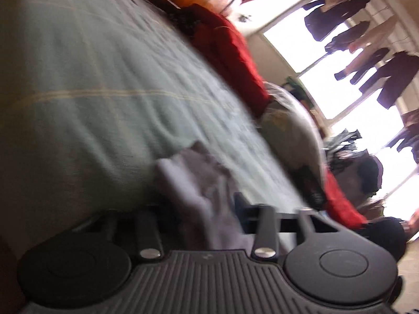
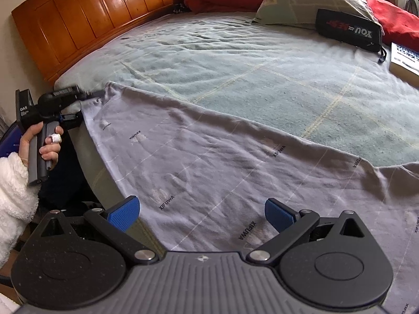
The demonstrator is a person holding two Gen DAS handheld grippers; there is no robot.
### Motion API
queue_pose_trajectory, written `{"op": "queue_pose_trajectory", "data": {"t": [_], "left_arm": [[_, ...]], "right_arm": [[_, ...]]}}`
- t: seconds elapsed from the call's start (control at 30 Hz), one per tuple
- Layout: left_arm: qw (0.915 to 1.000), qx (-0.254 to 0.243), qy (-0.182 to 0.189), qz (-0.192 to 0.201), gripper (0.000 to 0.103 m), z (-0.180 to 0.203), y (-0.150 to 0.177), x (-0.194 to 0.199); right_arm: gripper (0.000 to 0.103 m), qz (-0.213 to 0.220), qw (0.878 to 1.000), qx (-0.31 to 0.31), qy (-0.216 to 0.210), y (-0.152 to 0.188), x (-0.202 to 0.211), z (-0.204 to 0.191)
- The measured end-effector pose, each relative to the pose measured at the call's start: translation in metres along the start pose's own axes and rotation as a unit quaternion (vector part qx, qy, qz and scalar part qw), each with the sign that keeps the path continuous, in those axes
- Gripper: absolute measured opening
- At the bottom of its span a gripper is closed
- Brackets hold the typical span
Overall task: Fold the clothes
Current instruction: 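Close the left gripper on the corner of the folded grey strip, then lift the corner with the left gripper and fold it over the garment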
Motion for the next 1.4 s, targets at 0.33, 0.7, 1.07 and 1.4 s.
{"op": "queue_pose_trajectory", "data": {"t": [0.33,0.7,1.07,1.4], "left_arm": [[0.9946,-0.099,-0.019,-0.026,0.015,0.053,-0.006,0.013],[0.9764,-0.205,0.023,-0.066,0.014,0.122,0.013,0.021],[0.9589,-0.255,0.046,-0.116,0.014,0.161,0.054,0.006],[0.934,-0.325,0.042,-0.143,0.014,0.189,0.093,0.0]], "right_arm": [[0.103,0.01,1.0,-0.013,-0.016,-0.008,0.009,0.006],[0.103,0.0,0.998,-0.054,-0.044,-0.01,0.009,0.016],[0.103,-0.012,0.996,-0.068,-0.064,-0.005,0.009,0.022],[0.103,-0.014,0.996,-0.067,-0.064,0.001,0.018,0.03]]}}
Point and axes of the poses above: each gripper's, at about its wrist camera, not at the fingertips, and x roughly against the way its jaws point, z to its right, y to its underside, the point moved 4 cm from there along -x, roughly the way its jaws point, and after that the axes turned 14 degrees about y, right-handed, at the moved point
